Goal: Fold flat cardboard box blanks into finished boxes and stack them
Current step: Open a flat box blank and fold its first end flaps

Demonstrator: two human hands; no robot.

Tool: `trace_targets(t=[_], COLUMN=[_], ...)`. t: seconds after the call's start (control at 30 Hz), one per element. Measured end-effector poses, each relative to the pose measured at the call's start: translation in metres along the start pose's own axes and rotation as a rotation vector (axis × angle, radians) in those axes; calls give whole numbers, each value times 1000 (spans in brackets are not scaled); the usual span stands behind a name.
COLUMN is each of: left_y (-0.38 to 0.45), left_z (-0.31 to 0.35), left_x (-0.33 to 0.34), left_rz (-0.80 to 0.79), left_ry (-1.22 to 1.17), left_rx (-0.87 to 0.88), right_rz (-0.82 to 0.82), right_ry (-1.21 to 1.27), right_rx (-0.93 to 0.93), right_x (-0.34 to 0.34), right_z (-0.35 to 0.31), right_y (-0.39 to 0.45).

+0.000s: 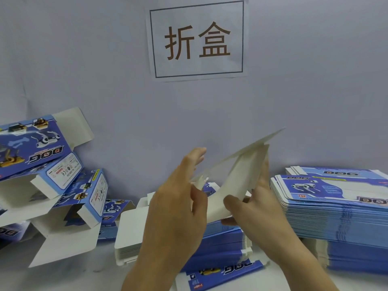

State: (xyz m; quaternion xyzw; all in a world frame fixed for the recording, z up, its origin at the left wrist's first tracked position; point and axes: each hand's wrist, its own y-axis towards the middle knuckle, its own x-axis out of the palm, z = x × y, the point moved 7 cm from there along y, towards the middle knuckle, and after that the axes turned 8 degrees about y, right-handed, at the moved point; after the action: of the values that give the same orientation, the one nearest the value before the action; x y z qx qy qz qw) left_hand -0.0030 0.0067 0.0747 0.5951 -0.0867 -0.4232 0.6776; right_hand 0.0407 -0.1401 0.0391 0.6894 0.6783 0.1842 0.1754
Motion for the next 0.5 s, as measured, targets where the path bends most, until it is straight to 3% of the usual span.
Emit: trace_targets(t=[0.33, 0.43, 0.5], left_y=[0, 5, 8], left_z=[-30, -27, -25], left_x=[-28, -32, -26], left_rz=[361, 294, 109], left_ry=[-70, -200, -578], left_rx=[-255, -228, -232], right_rz=[-73, -53, 30], right_ry=[-227, -182, -121], right_rx=[-265, -326, -309], right_x=[-1, 0, -9], right_z=[-38, -48, -52], right_y=[-13, -15, -13])
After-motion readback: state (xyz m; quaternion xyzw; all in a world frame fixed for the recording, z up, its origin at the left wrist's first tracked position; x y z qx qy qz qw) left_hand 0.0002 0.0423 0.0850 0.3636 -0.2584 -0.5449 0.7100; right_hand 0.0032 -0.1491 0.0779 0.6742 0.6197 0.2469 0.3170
